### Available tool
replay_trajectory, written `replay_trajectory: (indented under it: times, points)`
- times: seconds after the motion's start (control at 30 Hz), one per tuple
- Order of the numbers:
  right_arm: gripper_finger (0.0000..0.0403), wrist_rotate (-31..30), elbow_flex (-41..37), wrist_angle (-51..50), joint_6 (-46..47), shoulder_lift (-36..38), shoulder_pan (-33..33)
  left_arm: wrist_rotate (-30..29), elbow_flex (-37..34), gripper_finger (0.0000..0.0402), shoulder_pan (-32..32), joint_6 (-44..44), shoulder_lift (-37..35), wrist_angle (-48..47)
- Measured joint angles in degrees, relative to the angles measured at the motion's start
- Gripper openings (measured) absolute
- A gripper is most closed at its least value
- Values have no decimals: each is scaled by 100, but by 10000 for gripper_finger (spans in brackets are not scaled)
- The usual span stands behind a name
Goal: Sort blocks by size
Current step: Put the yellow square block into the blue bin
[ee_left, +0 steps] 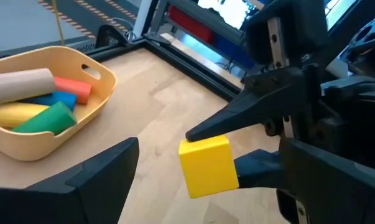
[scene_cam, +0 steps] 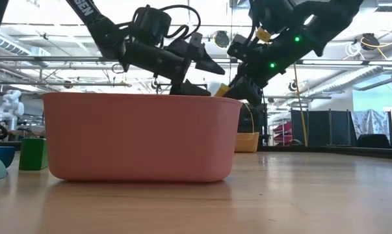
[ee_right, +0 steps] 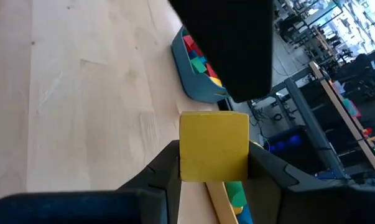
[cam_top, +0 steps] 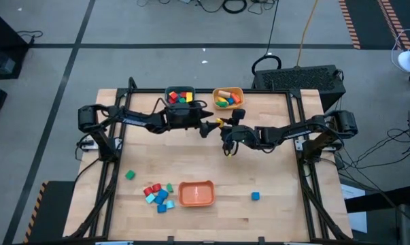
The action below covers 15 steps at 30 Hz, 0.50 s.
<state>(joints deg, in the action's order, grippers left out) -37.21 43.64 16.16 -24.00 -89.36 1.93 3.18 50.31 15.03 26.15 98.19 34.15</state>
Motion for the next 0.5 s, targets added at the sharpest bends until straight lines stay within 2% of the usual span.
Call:
replay_trajectory:
  times: [0.2, 0.5]
  points:
    - [114, 2, 0, 61, -223, 0, -2, -2, 128, 386, 0, 22, 4, -384]
    - [114, 2, 0, 645, -678, 0, -2, 0, 130, 386, 0, 204, 7, -426]
